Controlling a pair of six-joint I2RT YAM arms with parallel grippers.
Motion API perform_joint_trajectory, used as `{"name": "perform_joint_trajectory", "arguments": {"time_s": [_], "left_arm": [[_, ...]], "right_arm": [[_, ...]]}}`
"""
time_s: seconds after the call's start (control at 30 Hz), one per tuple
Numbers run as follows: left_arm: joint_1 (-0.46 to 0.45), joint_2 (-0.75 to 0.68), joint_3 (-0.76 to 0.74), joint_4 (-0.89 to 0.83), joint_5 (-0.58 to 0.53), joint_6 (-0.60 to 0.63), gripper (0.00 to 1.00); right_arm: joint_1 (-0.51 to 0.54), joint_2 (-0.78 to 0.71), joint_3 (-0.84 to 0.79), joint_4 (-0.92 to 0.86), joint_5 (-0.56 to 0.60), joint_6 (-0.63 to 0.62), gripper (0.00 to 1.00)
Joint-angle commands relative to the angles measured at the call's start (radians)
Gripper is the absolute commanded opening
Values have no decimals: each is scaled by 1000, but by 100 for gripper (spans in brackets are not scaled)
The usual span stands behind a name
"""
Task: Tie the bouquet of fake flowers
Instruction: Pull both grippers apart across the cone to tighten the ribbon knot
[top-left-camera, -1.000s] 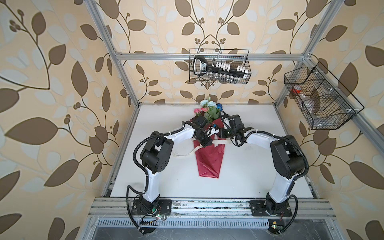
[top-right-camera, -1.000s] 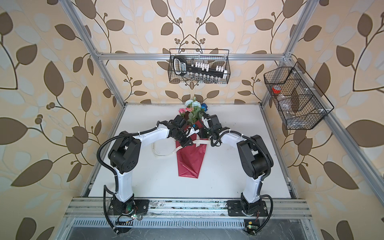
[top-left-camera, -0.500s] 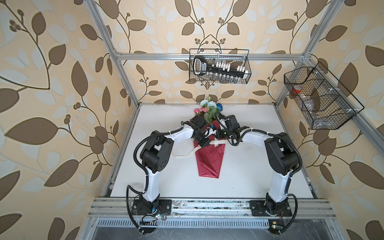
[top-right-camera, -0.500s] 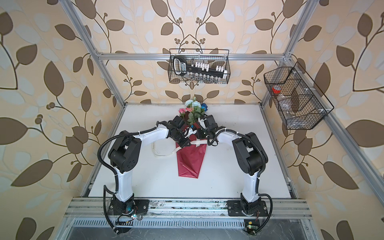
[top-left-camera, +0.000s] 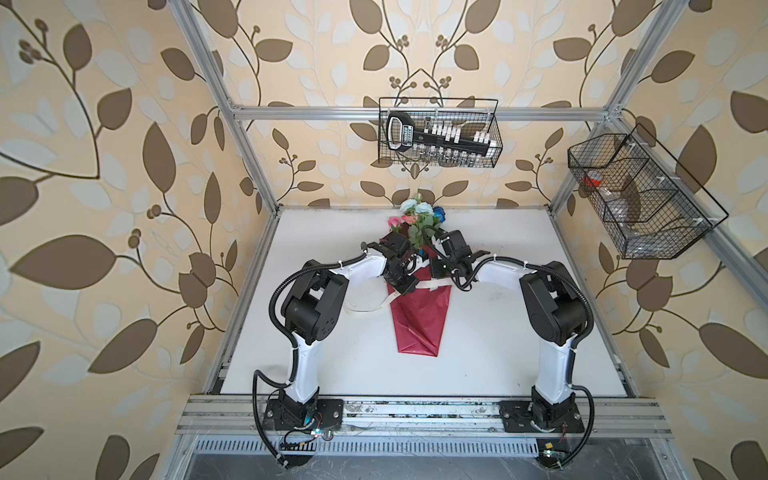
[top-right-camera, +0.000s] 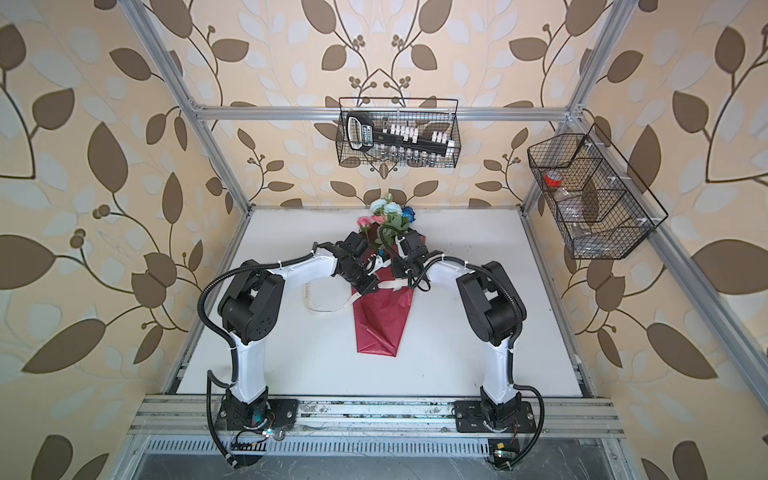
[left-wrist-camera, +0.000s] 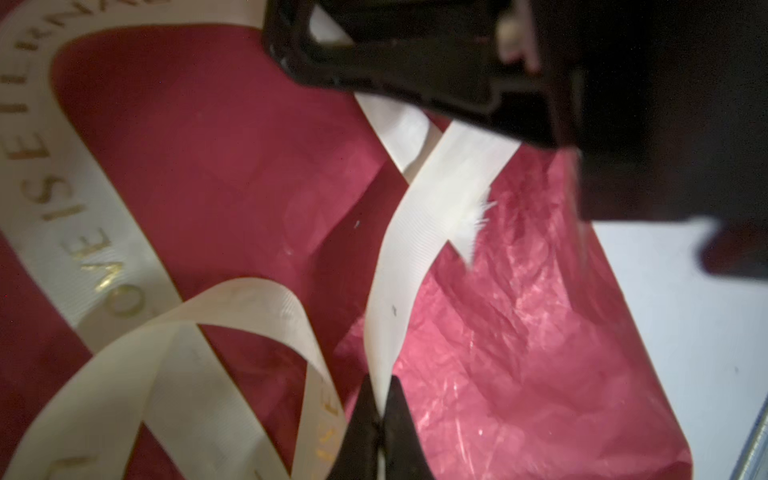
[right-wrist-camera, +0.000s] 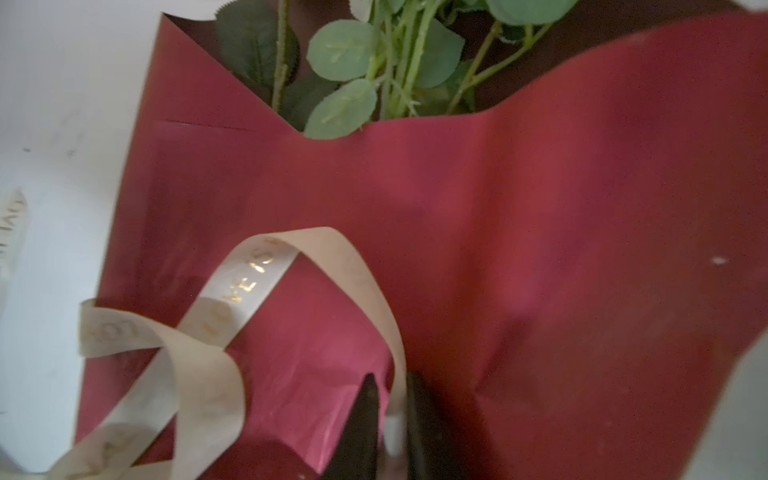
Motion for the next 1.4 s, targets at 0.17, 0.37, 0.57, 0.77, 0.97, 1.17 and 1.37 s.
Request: {"name": "perform_joint_trajectory", "arguments": {"time_s": [0.17, 0.37, 0.57, 0.77, 0.97, 1.17, 1.37], "left_arm": [[-39, -223, -86, 119, 4, -1, 55], [-24, -407, -278, 185, -140, -27, 67], [-5, -375, -345, 128, -237, 2, 62], [-5, -311, -343, 65, -285, 47, 57], [1, -228, -303, 48, -353, 60, 53], [12, -136, -272, 46, -373, 53, 44], [23, -146, -251, 37, -380, 48, 9]], "right_arm": [[25, -113, -16, 3, 13, -3, 0], [25, -238, -79, 23, 9, 18, 0], [25, -355, -143, 15, 62, 29, 0], [25, -455, -222, 3, 68, 48, 0], [25, -544, -300, -4, 67, 75, 0], [25, -634, -355, -38, 97, 101, 0], [20, -678, -387, -88, 126, 102, 0]]}}
